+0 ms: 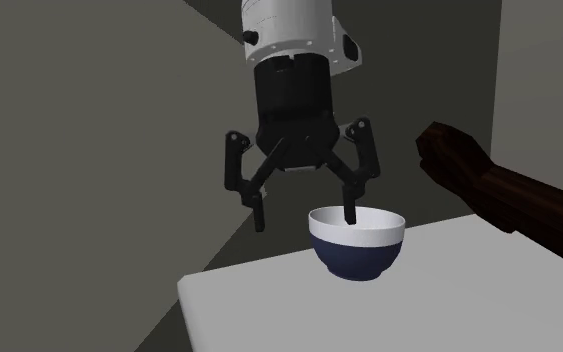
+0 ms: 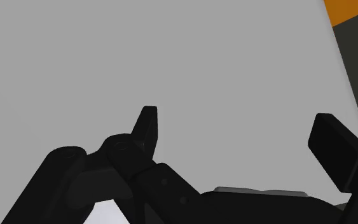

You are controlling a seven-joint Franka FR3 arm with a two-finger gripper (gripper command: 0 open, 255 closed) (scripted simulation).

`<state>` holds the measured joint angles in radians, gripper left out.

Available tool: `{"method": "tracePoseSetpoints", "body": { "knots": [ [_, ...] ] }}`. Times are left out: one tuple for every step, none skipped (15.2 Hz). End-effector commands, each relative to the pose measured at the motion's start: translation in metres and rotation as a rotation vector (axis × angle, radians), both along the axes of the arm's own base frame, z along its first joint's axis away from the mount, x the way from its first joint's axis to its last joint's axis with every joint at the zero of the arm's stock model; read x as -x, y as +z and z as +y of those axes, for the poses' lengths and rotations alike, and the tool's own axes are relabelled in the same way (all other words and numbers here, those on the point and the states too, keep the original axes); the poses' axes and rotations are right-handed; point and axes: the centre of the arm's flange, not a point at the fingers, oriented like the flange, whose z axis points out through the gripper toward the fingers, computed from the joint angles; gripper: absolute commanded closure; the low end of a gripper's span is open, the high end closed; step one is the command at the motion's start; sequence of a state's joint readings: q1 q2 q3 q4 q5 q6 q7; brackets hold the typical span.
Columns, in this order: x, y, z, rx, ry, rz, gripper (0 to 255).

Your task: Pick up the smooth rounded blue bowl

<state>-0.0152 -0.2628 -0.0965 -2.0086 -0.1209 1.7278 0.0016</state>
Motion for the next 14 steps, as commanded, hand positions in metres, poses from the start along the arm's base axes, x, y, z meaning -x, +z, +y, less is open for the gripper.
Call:
{"method": "tracePoseSetpoints", "body": {
  "knots": [
    [-0.026,-0.004,-0.008,0.002,0.007,-0.002,0],
    [-0.038,-0.006,-0.010,0.003,0.010,-0.003,0],
    [-0.051,-0.008,-0.013,0.003,0.013,-0.004,0],
    [-0.063,-0.010,-0.016,0.004,0.016,-0.005,0],
    [-0.076,-0.012,-0.019,0.005,0.019,-0.006,0],
    [-0.088,-0.014,-0.021,0.005,0.022,-0.007,0],
    [-0.101,-0.016,-0.024,0.006,0.025,-0.007,0],
    [-0.114,-0.018,-0.026,0.007,0.028,-0.008,0],
    [-0.126,-0.020,-0.029,0.007,0.031,-0.009,0],
    [-0.139,-0.022,-0.032,0.008,0.034,-0.010,0],
    [-0.151,-0.024,-0.034,0.009,0.038,-0.011,0],
    [-0.164,-0.025,-0.036,0.009,0.041,-0.012,0],
    [-0.176,-0.027,-0.039,0.010,0.043,-0.013,0],
    [-0.176,-0.032,-0.039,0.010,0.043,-0.013,0]
  ]
}}
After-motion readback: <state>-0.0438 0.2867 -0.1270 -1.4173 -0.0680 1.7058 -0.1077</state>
